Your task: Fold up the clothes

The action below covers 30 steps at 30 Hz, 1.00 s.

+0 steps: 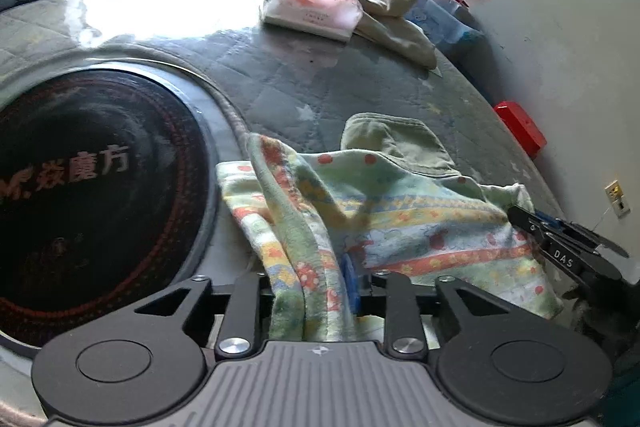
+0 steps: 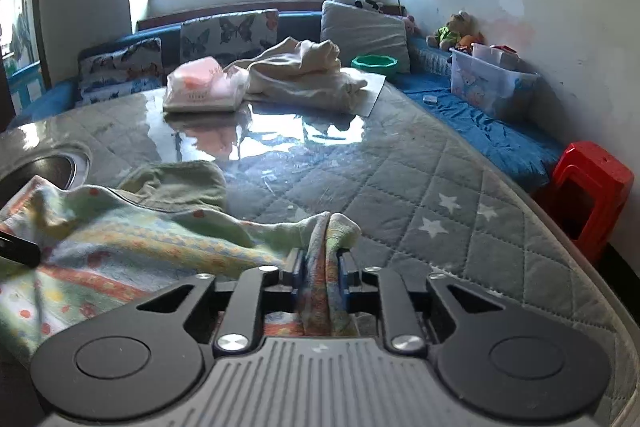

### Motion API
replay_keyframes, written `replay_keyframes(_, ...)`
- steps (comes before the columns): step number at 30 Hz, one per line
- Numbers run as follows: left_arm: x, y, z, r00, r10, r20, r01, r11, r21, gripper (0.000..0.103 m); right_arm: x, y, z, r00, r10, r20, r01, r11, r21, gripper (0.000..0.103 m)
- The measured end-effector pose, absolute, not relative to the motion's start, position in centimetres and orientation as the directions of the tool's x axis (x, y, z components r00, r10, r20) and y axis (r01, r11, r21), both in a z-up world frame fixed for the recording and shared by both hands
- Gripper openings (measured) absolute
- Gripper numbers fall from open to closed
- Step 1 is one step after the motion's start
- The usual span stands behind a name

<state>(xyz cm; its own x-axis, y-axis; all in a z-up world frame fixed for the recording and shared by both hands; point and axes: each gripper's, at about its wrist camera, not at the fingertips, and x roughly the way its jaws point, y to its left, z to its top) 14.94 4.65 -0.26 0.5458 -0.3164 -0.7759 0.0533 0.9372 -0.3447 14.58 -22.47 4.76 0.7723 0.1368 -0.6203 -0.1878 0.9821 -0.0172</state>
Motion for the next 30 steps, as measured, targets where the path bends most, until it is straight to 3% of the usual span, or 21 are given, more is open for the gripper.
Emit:
replay_keyframes(1, 14.8, 4.8, -0.1, 0.549, -0.303, -0.779, 0.048, 0.942, -0.332, 0.046, 14.5, -22.5, 4.9, 0.776, 0.13, -0.618, -0.186, 0.982, -0.027, 0.03)
replay_keyframes(2, 14.7, 5.0, 0.0, 0.553, -0.293, -0.78, 0.043, 0.945, -0.324, 0.049, 14.5, -22.5, 5.0, 0.78, 0.123, -0.614, -0.185, 0.982, -0.038, 0.031)
replay_keyframes(9, 14.1, 6.9, 1.0, 0.593, -0.22, -0.775, -0.012, 0.96, -0.281, 0.056, 14.4, -21.1, 6.3, 0.78, 0.183, -0.599, -0.247, 0.969, -0.025, 0.034)
replay_keyframes(12, 14.2, 6.9, 1.7, 0.614, -0.214, -0.76, -0.01, 0.96, -0.278, 0.054, 15.0, -19.4, 5.9, 0.754, 0.232, -0.615, -0.299, 0.954, -0.007, 0.035)
replay_keyframes(14, 14.5, 6.5, 2.1, 0.621, -0.228, -0.75, 0.007, 0.958, -0.285, 0.043, 15.4, -18.3, 5.7, 0.735, 0.263, -0.625, -0.333, 0.943, 0.005, 0.038)
replay_keyframes(19, 15.9, 5.0, 2.0, 0.617, -0.269, -0.74, 0.049, 0.951, -0.304, 0.031, 16.4, -16.0, 4.9, 0.694, 0.316, -0.647, -0.391, 0.92, 0.029, 0.038)
replay_keyframes(30, 20.1, 1.3, 0.7, 0.582, -0.35, -0.734, 0.121, 0.93, -0.348, 0.028, 17.0, -15.5, 4.6, 0.69, 0.319, -0.65, -0.398, 0.917, 0.028, 0.041)
